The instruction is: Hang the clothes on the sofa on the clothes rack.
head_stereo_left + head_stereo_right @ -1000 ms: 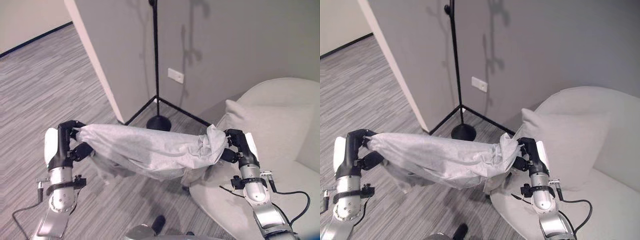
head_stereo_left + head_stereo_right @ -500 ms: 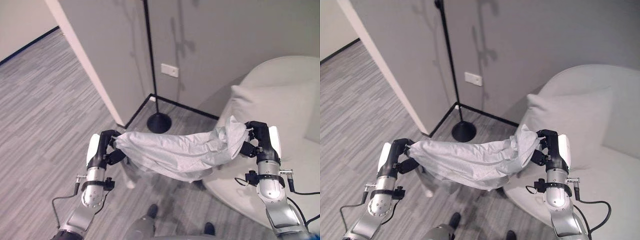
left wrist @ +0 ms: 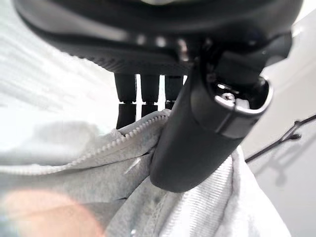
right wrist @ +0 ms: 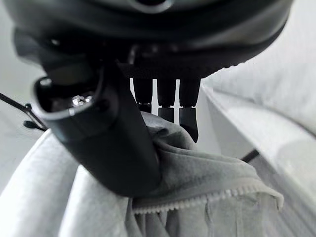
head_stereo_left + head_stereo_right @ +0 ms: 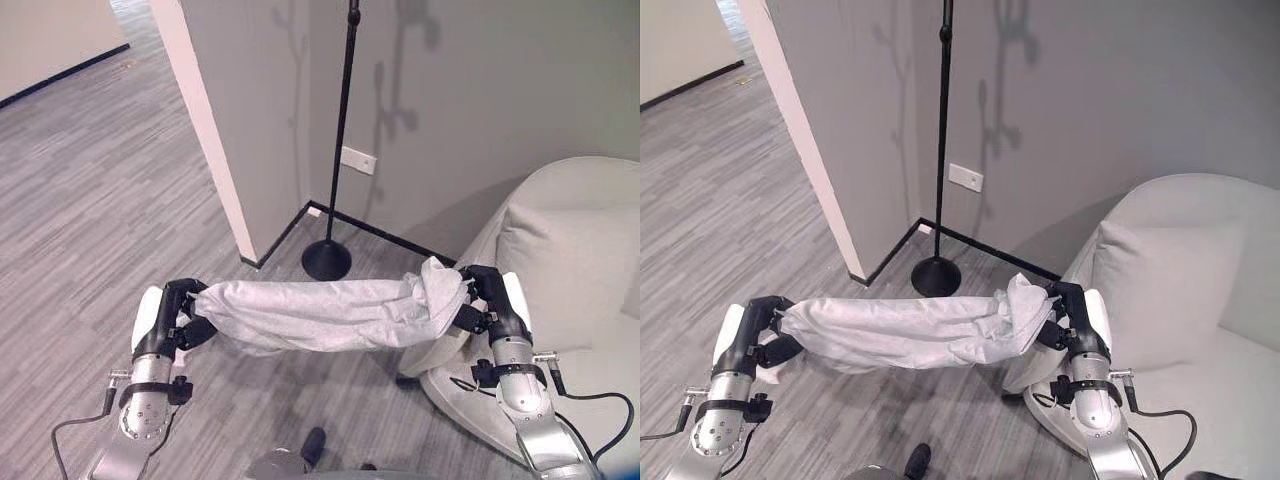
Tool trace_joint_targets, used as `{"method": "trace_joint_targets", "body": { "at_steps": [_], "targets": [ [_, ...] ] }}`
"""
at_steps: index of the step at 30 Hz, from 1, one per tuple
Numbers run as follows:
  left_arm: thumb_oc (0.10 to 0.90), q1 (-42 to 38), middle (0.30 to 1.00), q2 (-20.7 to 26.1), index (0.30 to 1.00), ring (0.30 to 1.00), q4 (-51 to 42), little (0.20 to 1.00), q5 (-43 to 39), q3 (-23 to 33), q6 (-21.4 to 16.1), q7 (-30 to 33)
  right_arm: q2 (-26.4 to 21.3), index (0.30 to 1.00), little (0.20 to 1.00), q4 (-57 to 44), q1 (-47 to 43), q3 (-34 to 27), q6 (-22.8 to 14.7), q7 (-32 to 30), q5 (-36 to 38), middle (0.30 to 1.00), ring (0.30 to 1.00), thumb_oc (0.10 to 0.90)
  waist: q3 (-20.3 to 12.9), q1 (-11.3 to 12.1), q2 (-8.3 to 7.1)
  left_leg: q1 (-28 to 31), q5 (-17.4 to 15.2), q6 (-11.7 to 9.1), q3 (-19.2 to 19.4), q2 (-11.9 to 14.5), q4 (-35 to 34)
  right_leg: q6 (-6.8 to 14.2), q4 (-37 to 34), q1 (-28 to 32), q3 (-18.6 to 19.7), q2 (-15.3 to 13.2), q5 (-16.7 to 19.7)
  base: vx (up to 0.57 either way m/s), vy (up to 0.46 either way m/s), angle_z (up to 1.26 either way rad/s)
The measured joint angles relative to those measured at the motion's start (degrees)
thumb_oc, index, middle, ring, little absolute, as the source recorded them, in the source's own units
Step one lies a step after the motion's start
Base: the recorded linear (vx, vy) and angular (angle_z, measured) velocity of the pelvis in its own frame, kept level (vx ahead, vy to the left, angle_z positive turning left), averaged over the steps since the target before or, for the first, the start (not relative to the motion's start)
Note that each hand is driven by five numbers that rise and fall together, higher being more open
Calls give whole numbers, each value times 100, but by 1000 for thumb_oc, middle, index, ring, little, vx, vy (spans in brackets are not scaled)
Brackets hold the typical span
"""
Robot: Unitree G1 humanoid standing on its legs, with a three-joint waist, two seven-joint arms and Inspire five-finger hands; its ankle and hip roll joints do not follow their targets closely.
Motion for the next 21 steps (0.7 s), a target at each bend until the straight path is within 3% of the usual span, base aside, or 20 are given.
{"method": "trace_joint_targets", "body": {
  "at_steps": [4, 6, 7, 11, 12, 14, 17, 21],
  "targets": [
    [400, -69, 300, -2, 300, 300, -165, 300, 264, -64, -52, 5, -20, 300, 300, 98, 55, -259, 15, -148, -389, 300, 300, 400, -40, -107, 80, 216, -132, -83, -13, 70, 141, -206, -333, 467, -94, 83, 121, 175, -21, 6],
    [400, -437, 300, 42, 300, 300, -130, 300, 522, -170, -47, 45, -77, 300, 300, 116, 9, -349, 11, -287, -672, 300, 300, 400, -10, -112, 85, 3, -381, -462, 50, 41, 714, -330, -304, 482, -75, 167, 40, 139, 9, 3],
    [400, -526, 300, 46, 300, 300, -124, 300, 609, -173, -46, 72, -90, 300, 300, 117, -40, -360, 13, -303, -792, 300, 300, 400, 3, -109, 76, -111, -444, -522, 91, 1, 996, -391, -294, 481, -39, 157, 5, 172, 16, -3],
    [400, -809, 300, -31, 300, 300, -118, 300, 876, -206, -111, 173, -264, 300, 300, 75, -173, -469, 12, -506, -1050, 300, 300, 400, 50, -88, 120, -689, -741, -379, 496, -125, 2238, -605, -440, 719, 63, 121, 58, 257, 112, -13],
    [400, -804, 300, -87, 300, 300, -159, 300, 883, -255, -182, 228, -315, 300, 300, 7, -166, -543, 21, -590, -1059, 300, 300, 400, 5, -62, 190, -706, -806, -255, 488, -129, 1878, -698, -555, 749, 61, 107, 121, 193, 150, -10],
    [400, -789, 300, -154, 300, 300, -196, 300, 901, -292, -267, 255, -406, 300, 300, -53, -201, -594, 51, -769, -1216, 300, 300, 400, -113, -119, 346, -873, -801, -198, 398, -155, 1456, -638, -704, 772, 92, 170, 128, 269, 233, -9],
    [400, -756, 300, -316, 300, 300, -171, 300, 899, -295, -286, 317, -461, 300, 300, -42, -599, -391, 198, -901, -1337, 300, 300, 400, -143, -47, 386, -1093, -391, -19, 275, -181, -13, -583, -1192, 907, 335, 94, 418, 337, 251, -42],
    [400, -665, 300, -315, 300, 300, 40, 300, 872, -290, -268, 326, -488, 300, 300, -10, -604, -134, 272, -876, -1445, 300, 300, 400, -136, 34, 389, -1263, -338, 3, 235, 155, 47, -642, -1437, 1392, 567, 202, 187, 463, 319, -36]
  ]
}}
